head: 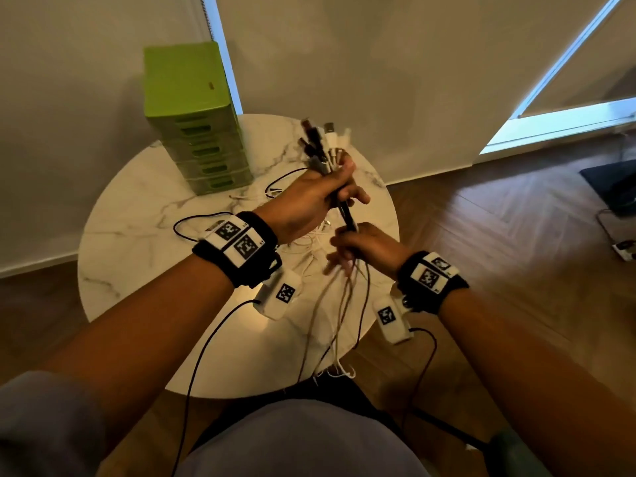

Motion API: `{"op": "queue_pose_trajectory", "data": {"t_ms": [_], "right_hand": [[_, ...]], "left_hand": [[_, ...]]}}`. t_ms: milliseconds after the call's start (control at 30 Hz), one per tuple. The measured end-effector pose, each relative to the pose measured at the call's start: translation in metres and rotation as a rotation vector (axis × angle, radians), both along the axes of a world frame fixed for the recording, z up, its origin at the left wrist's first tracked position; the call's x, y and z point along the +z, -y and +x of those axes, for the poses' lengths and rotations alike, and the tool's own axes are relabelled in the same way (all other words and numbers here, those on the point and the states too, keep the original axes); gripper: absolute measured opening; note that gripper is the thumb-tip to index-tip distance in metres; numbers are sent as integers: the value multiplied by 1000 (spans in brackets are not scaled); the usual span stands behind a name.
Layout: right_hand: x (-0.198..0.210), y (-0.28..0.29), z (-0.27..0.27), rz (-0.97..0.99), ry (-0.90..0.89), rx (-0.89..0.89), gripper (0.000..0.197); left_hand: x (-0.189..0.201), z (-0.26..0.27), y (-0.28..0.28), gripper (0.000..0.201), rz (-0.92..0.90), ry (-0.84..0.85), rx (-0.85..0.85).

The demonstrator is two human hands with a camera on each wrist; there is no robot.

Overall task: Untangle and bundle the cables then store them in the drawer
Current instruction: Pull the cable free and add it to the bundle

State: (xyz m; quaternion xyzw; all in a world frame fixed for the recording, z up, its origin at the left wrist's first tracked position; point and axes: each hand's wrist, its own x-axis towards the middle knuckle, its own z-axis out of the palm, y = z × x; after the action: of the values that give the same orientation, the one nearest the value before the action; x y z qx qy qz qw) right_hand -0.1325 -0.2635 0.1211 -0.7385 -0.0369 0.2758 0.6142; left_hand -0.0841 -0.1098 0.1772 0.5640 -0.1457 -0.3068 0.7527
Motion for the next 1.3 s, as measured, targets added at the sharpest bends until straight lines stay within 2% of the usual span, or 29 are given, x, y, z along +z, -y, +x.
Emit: {"op": "queue_pose_trajectory", "data": {"t_ms": [100, 167, 200, 300, 367, 433, 467, 533, 567, 600, 633, 667, 733, 767, 833, 933, 1033, 1067, 1200, 1300], "right_hand": [[11, 20, 4, -160, -5, 32, 53], [21, 26, 7, -335, 79, 61, 46], [27, 25, 6, -357, 147, 53, 40], [37, 9, 2, -162, 283, -85, 12], [33, -3, 0, -108, 326, -173, 27], [24, -6, -3, -135, 356, -239, 33], [22, -6, -6, -143, 357, -277, 29], [22, -5, -12, -157, 338, -362, 22], [24, -5, -14, -164, 327, -383, 20], [27, -6, -16, -167, 312, -385, 18], [29, -6, -16, -161, 297, -376, 16], [31, -7, -16, -154, 290, -359, 14], [34, -6, -16, -139, 277, -324, 10], [34, -5, -16, -123, 266, -301, 10], [34, -5, -17, -68, 232, -252, 12], [34, -3, -16, -16, 167, -233, 16], [38, -1, -10, 91, 71, -286, 20], [39, -1, -8, 114, 50, -296, 20], [40, 3, -3, 111, 59, -256, 22], [34, 7, -2, 111, 87, -218, 20]], "left_hand": [[-5, 2, -7, 28, -21, -57, 16], [-11, 2, -3, 33, 21, -37, 87], [-13, 3, 0, 38, 64, -13, 116], [-16, 1, 7, 46, 263, 100, 67], [-16, -2, 12, 40, 331, 138, 15], [-19, 1, 17, 27, 347, 163, 80], [-22, 3, 19, 33, 328, 149, 145], [-25, 5, 18, 76, 237, 114, 317], [-26, 6, 17, 91, 186, 147, 368], [-28, 7, 18, 97, 143, 220, 377], [-27, 7, 18, 93, 138, 313, 361], [-27, 9, 20, 80, 173, 413, 346], [-24, 15, 23, 41, 310, 575, 342], [-24, 17, 24, 27, 348, 605, 338], [-25, 19, 23, 14, 349, 594, 297], [-26, 21, 22, 18, 315, 650, 259], [-23, 22, 24, 52, 259, 779, 339], [-24, 23, 25, 55, 262, 801, 362], [-20, 24, 30, 18, 304, 729, 365], [-20, 29, 28, 20, 377, 687, 354]]}}
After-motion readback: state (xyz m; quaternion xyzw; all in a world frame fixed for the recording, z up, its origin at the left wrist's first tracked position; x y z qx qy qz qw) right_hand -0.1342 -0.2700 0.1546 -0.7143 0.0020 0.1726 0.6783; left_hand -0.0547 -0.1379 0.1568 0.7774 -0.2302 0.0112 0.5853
